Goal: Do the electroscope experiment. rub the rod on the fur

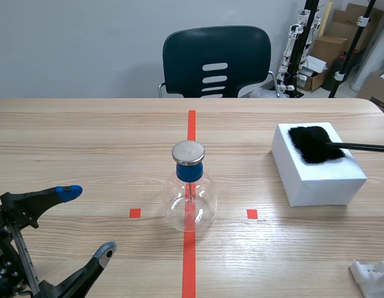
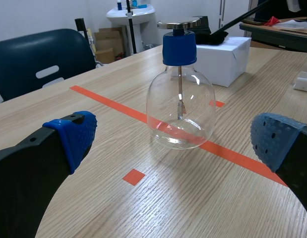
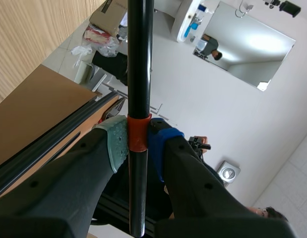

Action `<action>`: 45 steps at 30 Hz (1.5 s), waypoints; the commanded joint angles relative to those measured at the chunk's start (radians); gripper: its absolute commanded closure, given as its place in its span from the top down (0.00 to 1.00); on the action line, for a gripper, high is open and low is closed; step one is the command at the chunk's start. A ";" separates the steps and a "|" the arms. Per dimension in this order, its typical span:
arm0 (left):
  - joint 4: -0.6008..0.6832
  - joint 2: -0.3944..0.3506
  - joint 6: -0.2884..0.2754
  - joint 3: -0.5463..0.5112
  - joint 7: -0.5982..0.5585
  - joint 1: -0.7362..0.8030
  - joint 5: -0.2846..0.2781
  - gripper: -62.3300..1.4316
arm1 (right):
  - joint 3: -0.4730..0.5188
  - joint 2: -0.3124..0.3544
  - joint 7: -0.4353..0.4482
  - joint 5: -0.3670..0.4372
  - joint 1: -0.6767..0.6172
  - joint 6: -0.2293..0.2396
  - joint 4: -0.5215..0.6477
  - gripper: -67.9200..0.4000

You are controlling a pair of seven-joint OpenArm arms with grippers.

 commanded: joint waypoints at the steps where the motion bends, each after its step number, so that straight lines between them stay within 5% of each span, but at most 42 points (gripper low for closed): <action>1: 0.011 0.004 -0.001 -0.001 -0.020 -0.003 -0.007 1.00 | -0.016 0.013 0.011 -0.008 0.039 -0.007 0.005 0.01; 18: 0.011 0.004 -0.001 -0.001 -0.020 -0.003 -0.007 1.00 | -0.059 0.006 0.000 -0.015 0.082 -0.003 -0.043 0.01; 24: 0.011 0.004 -0.001 -0.001 -0.020 -0.003 -0.007 1.00 | 0.015 0.006 0.025 -0.007 -0.014 -0.075 -0.040 0.01; 33: 0.011 0.004 -0.001 -0.001 -0.020 -0.002 -0.007 1.00 | 0.081 0.005 0.057 0.042 -0.068 -0.077 -0.033 0.01; 37: 0.011 0.004 -0.001 -0.001 -0.021 -0.002 -0.007 1.00 | 0.090 0.006 0.060 0.057 -0.083 -0.128 -0.025 0.01; 45: 0.011 0.004 -0.001 -0.001 -0.021 -0.002 -0.007 1.00 | 0.201 0.002 0.127 0.156 -0.172 -0.128 0.107 0.01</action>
